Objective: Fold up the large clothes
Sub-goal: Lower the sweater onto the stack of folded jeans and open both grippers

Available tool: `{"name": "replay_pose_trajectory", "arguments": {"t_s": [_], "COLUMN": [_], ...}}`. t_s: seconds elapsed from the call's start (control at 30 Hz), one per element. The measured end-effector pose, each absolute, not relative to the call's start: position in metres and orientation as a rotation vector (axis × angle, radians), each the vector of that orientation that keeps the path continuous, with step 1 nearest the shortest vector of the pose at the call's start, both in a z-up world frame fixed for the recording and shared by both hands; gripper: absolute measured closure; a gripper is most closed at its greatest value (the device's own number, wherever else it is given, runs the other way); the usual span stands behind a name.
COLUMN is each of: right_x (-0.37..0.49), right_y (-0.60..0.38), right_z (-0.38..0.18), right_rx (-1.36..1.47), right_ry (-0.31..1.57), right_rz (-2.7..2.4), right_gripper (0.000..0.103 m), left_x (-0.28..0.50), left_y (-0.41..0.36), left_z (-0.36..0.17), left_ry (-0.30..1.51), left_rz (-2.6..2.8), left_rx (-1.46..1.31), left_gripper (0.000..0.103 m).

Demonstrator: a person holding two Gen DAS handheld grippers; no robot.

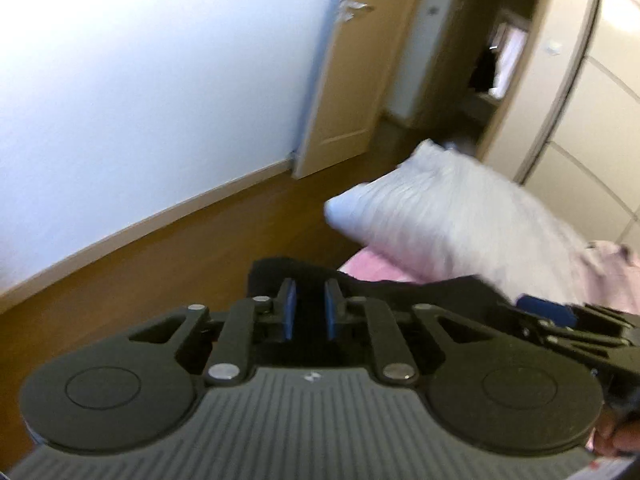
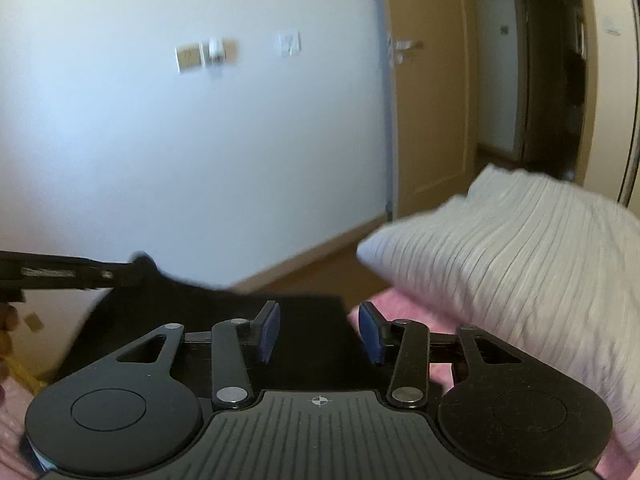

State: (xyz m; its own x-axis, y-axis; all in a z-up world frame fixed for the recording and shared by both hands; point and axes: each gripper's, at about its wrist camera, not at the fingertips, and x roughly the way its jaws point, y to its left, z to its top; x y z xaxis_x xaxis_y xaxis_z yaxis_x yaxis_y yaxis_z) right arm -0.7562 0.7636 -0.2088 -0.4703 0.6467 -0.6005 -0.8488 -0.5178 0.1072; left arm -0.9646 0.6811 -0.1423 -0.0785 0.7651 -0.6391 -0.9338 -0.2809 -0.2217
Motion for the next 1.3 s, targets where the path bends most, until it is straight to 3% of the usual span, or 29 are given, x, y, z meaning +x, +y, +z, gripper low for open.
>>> {"name": "replay_pose_trajectory", "arguments": {"t_s": [0.13,0.3,0.6,0.7,1.0,1.2,1.3], "right_x": [-0.75,-0.753,-0.717,-0.706,-0.719,-0.716,-0.704], "right_y": [0.781,0.78,0.728,0.696,0.655,0.651,0.634], "right_z": [-0.24,-0.24,-0.183,-0.172,-0.206,-0.197,-0.178], "right_rx": [-0.626,-0.655,-0.584,-0.606,-0.755,-0.734,-0.717], "right_ry": [0.603,0.57,0.563,0.545,0.577,0.605,0.616], "right_rz": [2.021,2.033,2.02,2.039,2.029,2.002,1.994], "right_gripper": [0.065,0.065,0.064,0.064,0.064,0.063,0.053], "left_x": [-0.978,-0.988,-0.972,-0.949,-0.907,-0.896,-0.887], "left_y": [0.679,0.669,0.623,0.592,0.56,0.552,0.534], "left_z": [-0.177,-0.19,-0.116,-0.098,-0.131,-0.111,-0.094], "left_ry": [0.218,0.233,0.203,0.236,0.387,0.414,0.445], "left_rz": [1.705,1.731,1.709,1.67,1.656,1.661,1.669], "left_rx": [-0.88,-0.893,-0.823,-0.802,-0.894,-0.886,-0.884], "left_gripper": [0.091,0.091,0.089,0.085,0.077,0.072,0.065]}}
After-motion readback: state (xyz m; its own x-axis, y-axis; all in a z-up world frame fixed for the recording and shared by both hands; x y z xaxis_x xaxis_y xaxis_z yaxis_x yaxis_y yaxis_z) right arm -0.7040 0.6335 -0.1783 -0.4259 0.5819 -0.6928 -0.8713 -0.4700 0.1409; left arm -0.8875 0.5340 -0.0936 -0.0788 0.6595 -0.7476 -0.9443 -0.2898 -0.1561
